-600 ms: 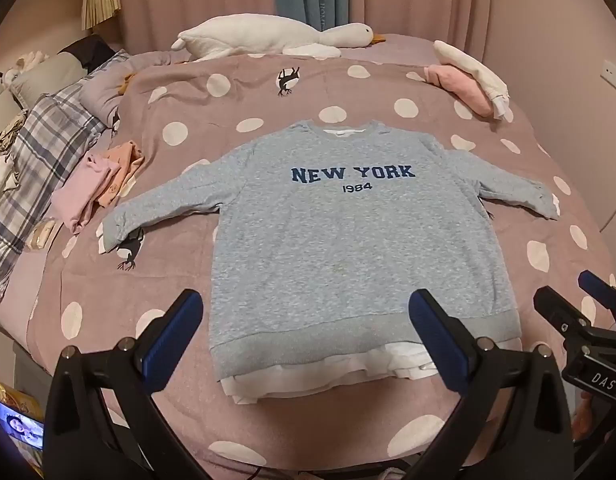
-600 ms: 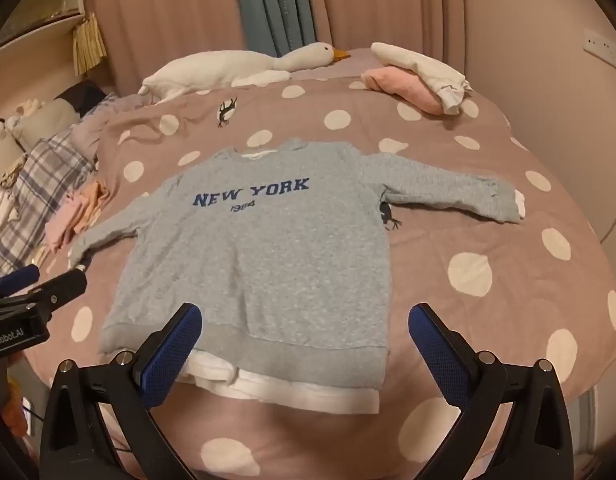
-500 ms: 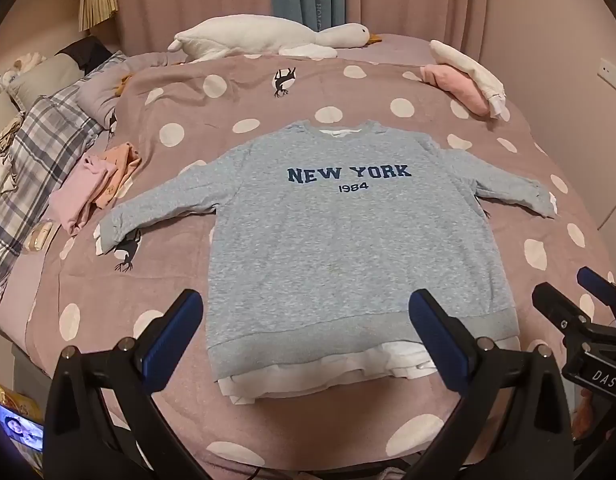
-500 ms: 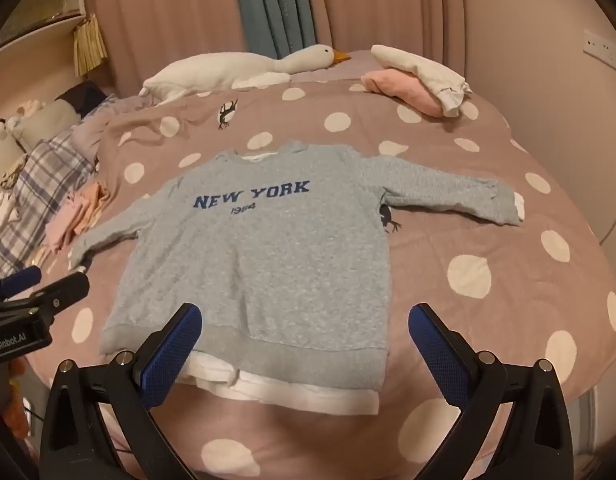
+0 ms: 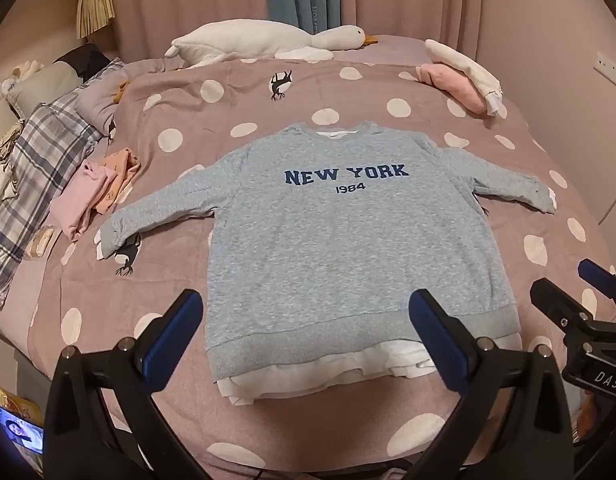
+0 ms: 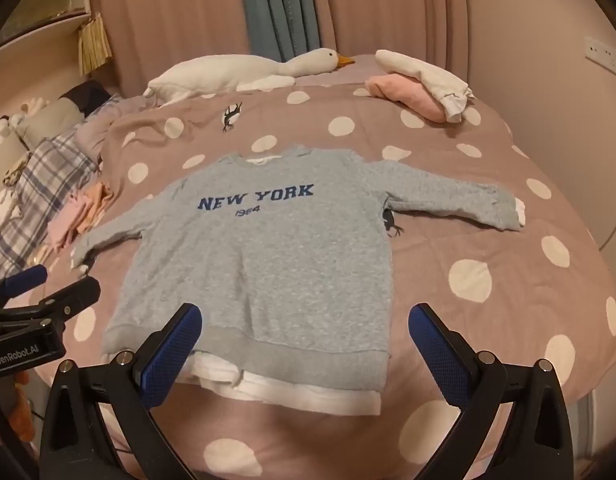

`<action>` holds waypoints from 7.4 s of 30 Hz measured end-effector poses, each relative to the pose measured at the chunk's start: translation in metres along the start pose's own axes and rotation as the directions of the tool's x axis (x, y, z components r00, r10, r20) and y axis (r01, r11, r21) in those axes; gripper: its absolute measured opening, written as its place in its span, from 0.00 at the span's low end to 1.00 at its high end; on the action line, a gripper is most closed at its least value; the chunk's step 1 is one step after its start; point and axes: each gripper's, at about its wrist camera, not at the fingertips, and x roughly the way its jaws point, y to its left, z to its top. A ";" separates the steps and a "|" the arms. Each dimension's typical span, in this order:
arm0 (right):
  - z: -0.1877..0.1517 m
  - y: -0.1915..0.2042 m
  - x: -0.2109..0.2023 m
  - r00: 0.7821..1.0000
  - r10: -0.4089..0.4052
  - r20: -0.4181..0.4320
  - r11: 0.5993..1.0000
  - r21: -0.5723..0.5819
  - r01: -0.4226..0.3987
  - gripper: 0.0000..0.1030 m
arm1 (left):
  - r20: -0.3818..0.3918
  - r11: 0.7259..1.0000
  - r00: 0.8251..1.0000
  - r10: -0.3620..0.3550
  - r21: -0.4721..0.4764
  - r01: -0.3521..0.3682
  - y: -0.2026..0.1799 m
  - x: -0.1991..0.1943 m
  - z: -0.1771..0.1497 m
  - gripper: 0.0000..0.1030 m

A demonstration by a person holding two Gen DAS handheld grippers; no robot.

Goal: Fold small clothes

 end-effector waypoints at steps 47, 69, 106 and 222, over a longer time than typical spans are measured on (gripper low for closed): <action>-0.005 0.003 0.001 1.000 -0.012 0.011 1.000 -0.007 0.012 0.99 | -0.006 1.000 1.000 -0.013 0.014 0.013 -0.009 0.004 -0.004 1.00; -0.004 0.004 0.001 1.000 -0.013 0.011 1.000 -0.008 0.013 0.99 | -0.006 1.000 1.000 -0.017 0.016 0.017 -0.012 0.004 -0.004 1.00; -0.022 -0.073 0.047 0.963 0.269 0.028 0.910 0.319 -0.264 0.99 | -0.098 0.934 0.948 -0.303 -0.226 0.276 0.017 0.075 -0.017 1.00; 0.110 0.007 0.266 0.961 -0.033 -0.274 0.998 0.041 0.046 0.06 | -0.114 0.703 0.971 -0.211 -0.708 0.070 0.253 0.123 -0.051 1.00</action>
